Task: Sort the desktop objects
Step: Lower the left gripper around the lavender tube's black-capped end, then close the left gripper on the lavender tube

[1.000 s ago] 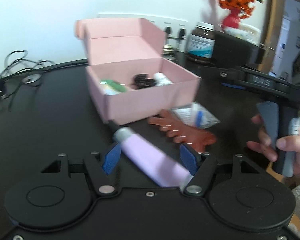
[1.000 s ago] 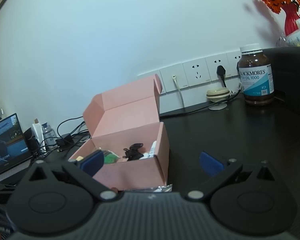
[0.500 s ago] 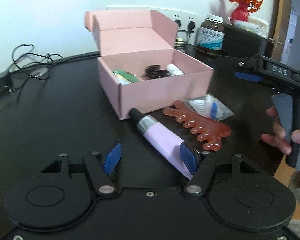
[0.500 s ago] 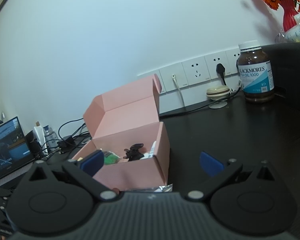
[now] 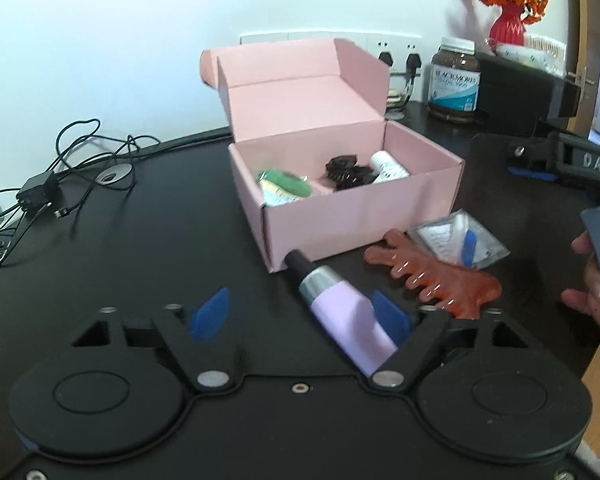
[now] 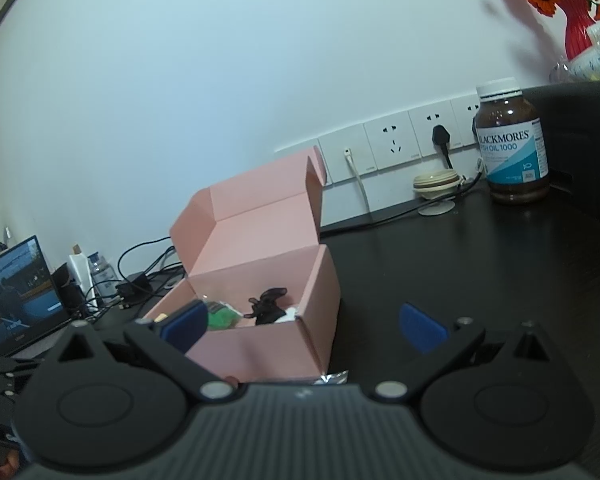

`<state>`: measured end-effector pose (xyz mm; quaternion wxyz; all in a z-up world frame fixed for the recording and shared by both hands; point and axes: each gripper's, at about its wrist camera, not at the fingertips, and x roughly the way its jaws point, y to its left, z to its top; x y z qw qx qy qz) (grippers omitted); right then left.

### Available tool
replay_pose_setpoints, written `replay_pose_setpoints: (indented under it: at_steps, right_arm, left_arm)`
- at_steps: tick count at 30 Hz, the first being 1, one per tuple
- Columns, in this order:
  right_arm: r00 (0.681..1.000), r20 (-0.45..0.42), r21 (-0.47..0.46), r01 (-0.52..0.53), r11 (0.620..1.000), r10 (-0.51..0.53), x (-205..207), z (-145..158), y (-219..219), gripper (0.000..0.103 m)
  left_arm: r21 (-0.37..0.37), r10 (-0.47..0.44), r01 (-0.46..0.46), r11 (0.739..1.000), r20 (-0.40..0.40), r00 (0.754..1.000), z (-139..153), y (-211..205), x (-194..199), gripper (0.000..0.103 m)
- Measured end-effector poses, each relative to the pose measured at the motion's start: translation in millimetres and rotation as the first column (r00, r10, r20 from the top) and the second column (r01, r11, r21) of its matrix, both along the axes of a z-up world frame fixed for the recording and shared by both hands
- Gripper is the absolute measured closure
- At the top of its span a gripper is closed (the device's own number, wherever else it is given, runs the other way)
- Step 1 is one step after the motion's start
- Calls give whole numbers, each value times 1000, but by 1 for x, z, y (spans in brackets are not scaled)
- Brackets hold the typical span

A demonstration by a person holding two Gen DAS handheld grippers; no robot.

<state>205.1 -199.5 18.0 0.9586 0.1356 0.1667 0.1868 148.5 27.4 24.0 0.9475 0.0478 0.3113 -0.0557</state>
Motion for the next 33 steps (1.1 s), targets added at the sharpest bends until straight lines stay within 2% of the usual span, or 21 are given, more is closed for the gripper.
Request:
replay_pose_setpoints:
  at_steps: [7,10,12,15,18,24,33]
  right_arm:
    - [1000,-3,6,-1,1000,1,1,0,-1,1]
    - [1000,-4,10,-2,1000,2,1,-1,-1,1]
    - [1000,-6,15,-3,1000,4,1,-1,-2,1]
    - [1000,-10,23,-5,1000,5,1,-1,-4,1]
    - [1000,-10,20,-6,1000,6,1,-1,-3,1]
    - [1000,-9,13,-6,1000,6,2,-1,-2,1]
    - [1000,-8,0,5,1000,-5,2,0,0,1]
  left_arm:
    - [-10,-33,33,999,-12,999,-3,-13,9,20]
    - [-34,-28,26,999,-41,999,-9,-10,16,25]
    - [-53,-24,21,998,-62,998,-13,-7,19,36]
    - [-64,-31,27,998,-66,997,-15,-2,20,38]
    - [-48,-49,46,998,-64,997,-15,0,18,51]
    - [-13,-58,57,998,-59,997,-14,5,17,61]
    - [23,-58,59,998,-37,998,-14,15,15,65]
